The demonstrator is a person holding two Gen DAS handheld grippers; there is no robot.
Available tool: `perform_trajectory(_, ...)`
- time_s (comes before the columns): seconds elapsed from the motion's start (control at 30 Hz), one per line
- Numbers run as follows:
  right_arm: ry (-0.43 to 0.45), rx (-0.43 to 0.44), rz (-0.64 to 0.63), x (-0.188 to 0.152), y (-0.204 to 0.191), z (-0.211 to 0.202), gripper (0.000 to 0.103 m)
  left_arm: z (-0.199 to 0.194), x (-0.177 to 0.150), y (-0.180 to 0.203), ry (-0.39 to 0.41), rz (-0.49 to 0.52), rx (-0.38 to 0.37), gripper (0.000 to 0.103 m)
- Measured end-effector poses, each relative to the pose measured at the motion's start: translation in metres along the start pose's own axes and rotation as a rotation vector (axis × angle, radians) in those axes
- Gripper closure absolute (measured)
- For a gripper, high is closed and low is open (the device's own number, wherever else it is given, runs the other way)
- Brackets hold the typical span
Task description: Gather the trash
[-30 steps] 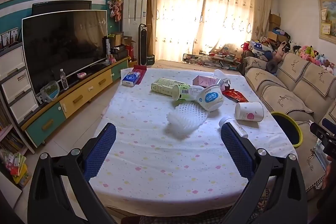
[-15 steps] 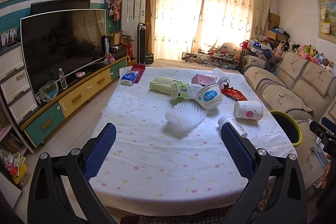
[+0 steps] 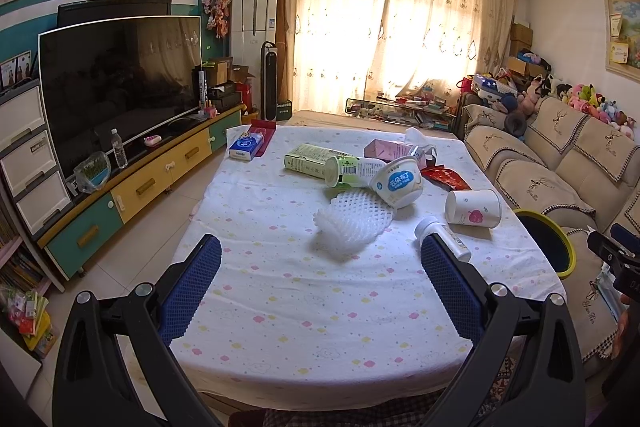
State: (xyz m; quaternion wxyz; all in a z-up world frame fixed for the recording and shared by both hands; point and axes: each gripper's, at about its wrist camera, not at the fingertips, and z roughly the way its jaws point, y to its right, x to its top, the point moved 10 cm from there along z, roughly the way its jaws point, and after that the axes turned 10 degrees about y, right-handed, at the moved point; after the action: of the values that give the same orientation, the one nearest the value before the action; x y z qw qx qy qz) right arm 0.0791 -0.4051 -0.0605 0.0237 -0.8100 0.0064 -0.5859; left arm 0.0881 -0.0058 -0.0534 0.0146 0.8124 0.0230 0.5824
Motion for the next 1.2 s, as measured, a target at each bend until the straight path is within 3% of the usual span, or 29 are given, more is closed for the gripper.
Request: perform_trajectory(1.2,-0.009,0.001,0.003,-0.008,0.0,0.003,0.006,0.013,-0.016,0.01,-0.011,0.002,-0.007,0.005)
